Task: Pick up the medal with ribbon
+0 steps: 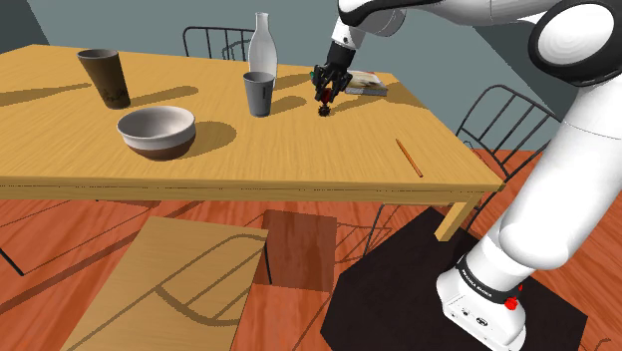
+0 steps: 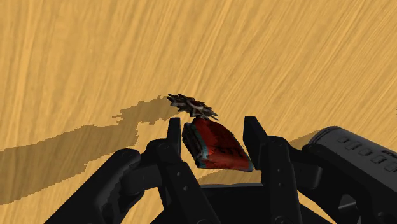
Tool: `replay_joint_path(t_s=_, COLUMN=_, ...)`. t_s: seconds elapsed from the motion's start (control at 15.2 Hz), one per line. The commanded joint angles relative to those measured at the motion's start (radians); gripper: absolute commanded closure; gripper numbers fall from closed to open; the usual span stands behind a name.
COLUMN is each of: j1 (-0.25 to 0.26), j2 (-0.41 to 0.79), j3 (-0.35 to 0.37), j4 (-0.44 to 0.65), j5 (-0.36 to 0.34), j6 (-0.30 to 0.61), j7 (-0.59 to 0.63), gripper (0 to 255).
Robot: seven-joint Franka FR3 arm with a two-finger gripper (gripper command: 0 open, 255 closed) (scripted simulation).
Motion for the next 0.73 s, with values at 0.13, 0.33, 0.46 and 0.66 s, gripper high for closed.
replay_joint_path(t_s=0.13, j1=0.001, j2=0.0, j3=0.001, j4=-0.001, j5=0.0, j6=0.0, j7=0.001, gripper=255)
replay_joint_path(t_s=0.33, j1=0.001, j2=-0.004, j3=0.001, j4=0.019, j5=-0.002, j6=-0.024, j7=0.007, gripper=255)
replay_joint_path(t_s=0.46, j1=0.0, j2=-0.005, j3=0.0, j4=0.044, j5=-0.004, j6=-0.049, j7=0.012, gripper=255)
replay_joint_path(t_s=0.66, j1=-0.001, j2=-0.006, j3=0.0, j4=0.083, j5=-0.007, j6=-0.088, j7=0.021, gripper=255)
